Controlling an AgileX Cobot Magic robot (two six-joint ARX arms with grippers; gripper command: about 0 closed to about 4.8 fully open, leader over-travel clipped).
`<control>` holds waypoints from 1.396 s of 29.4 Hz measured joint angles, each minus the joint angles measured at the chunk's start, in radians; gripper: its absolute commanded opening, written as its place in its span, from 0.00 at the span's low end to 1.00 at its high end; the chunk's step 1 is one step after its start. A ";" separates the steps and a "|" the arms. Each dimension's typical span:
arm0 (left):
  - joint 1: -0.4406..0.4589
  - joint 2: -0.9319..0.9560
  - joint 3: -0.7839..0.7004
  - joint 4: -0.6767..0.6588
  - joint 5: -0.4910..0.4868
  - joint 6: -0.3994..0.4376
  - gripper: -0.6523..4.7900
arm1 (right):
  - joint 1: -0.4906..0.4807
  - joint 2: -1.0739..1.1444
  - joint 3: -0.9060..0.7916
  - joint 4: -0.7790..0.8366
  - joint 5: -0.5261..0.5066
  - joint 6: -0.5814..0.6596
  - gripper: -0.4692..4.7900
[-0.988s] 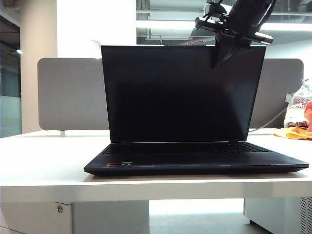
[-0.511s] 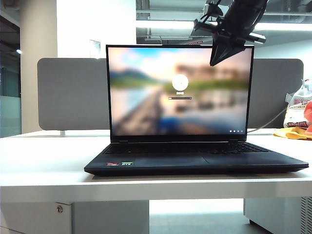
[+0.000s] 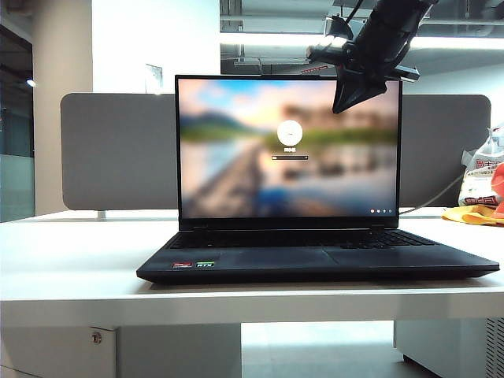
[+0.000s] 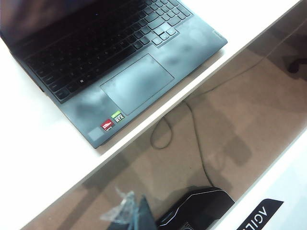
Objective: Open the lid of the laptop and use the keypad to enter the password "123".
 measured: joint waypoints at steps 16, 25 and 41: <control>0.000 0.000 0.000 0.008 -0.007 0.000 0.11 | -0.009 0.059 0.132 -0.080 -0.018 0.001 0.07; 0.000 0.000 0.000 0.008 -0.007 0.000 0.11 | -0.005 0.057 0.131 -0.377 -0.137 -0.015 0.07; 0.000 0.081 0.000 0.114 0.135 0.002 0.11 | -0.046 0.101 -0.103 -0.451 -0.084 -0.062 0.07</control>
